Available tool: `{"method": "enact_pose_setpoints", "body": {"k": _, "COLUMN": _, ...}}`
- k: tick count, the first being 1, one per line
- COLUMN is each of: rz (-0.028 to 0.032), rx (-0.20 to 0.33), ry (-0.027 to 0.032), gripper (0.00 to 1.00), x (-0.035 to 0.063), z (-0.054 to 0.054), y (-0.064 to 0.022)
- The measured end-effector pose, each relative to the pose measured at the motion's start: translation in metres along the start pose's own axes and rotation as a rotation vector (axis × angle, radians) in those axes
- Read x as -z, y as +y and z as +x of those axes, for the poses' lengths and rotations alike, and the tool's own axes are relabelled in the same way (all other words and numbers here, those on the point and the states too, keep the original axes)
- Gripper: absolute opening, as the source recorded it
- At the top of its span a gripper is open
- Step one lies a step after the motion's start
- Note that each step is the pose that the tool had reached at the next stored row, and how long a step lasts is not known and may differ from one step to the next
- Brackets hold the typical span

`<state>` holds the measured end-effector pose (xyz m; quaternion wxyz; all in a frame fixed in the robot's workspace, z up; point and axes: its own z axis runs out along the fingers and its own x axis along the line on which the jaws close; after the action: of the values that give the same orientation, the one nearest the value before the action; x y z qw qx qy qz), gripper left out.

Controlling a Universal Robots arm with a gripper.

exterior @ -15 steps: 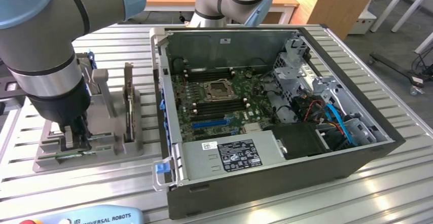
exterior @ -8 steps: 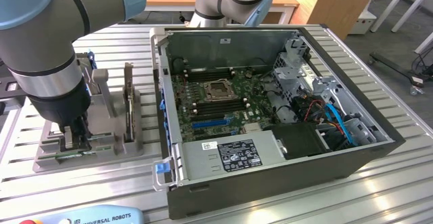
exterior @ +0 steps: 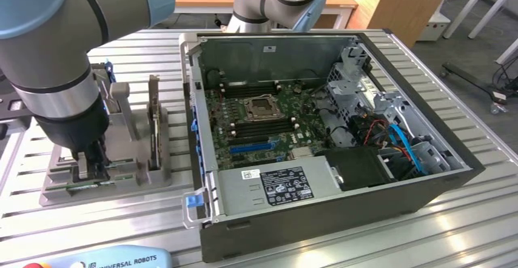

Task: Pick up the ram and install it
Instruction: 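Pick up the ram and move it above insertion slot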

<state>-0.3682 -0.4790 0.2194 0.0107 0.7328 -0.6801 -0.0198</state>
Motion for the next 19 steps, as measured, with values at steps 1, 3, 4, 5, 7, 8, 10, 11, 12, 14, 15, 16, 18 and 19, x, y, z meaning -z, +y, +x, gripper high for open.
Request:
{"method": "enact_pose_setpoints", "body": {"k": 1, "rz": 0.0001, "rx": 0.0, "ry": 0.0, "gripper": 0.36, "x": -0.0004, "z": 0.0, "y": 0.0}}
{"method": "enact_pose_setpoints", "body": {"k": 3, "rz": 0.0001, "rx": 0.0, "ry": -0.0001, "gripper": 0.36, "x": -0.0016, "z": 0.0, "y": -0.0001}}
{"method": "enact_pose_setpoints", "body": {"k": 4, "rz": 0.0001, "rx": 0.0, "ry": -0.0001, "gripper": 0.36, "x": -0.0022, "z": 0.0, "y": -0.0001}}
{"method": "enact_pose_setpoints", "body": {"k": 5, "rz": 0.0001, "rx": 0.0, "ry": -0.0001, "gripper": 0.36, "x": -0.0027, "z": 0.0, "y": -0.0001}}
{"method": "enact_pose_setpoints", "body": {"k": 7, "rz": 0.0, "rx": 0.0, "ry": 0.0, "gripper": 0.36, "x": -0.003, "z": 0.0001, "y": -0.0001}}
{"method": "enact_pose_setpoints", "body": {"k": 8, "rz": 0.0, "rx": 0.0, "ry": 0.0, "gripper": 0.36, "x": -0.003, "z": 0.0001, "y": -0.0001}}
{"method": "enact_pose_setpoints", "body": {"k": 10, "rz": 0.0, "rx": 0.0, "ry": 0.0, "gripper": 0.36, "x": -0.0031, "z": 0.0, "y": -0.0001}}
{"method": "enact_pose_setpoints", "body": {"k": 11, "rz": 0.0001, "rx": 0.0, "ry": -0.0001, "gripper": 0.36, "x": -0.0032, "z": 0.0001, "y": -0.0001}}
{"method": "enact_pose_setpoints", "body": {"k": 12, "rz": 0.0002, "rx": 0.0, "ry": -0.0002, "gripper": 0.36, "x": -0.0032, "z": 0.0003, "y": 0.0}}
{"method": "enact_pose_setpoints", "body": {"k": 14, "rz": 0.0002, "rx": 0.0, "ry": -0.0001, "gripper": 0.36, "x": -0.0032, "z": 0.0012, "y": 0.0}}
{"method": "enact_pose_setpoints", "body": {"k": 15, "rz": 0.0001, "rx": 0.0, "ry": 0.0, "gripper": 0.36, "x": -0.0031, "z": 0.0017, "y": 0.0001}}
{"method": "enact_pose_setpoints", "body": {"k": 16, "rz": -0.0001, "rx": 0.0, "ry": 0.0, "gripper": 0.36, "x": -0.003, "z": 0.0019, "y": 0.0002}}
{"method": "enact_pose_setpoints", "body": {"k": 18, "rz": 0.0002, "rx": 0.0, "ry": -0.0001, "gripper": 0.36, "x": -0.0031, "z": 0.002, "y": 0.0002}}
{"method": "enact_pose_setpoints", "body": {"k": 19, "rz": 0.0, "rx": 0.0, "ry": 0.0, "gripper": 0.36, "x": -0.0031, "z": 0.0025, "y": 0.0002}}
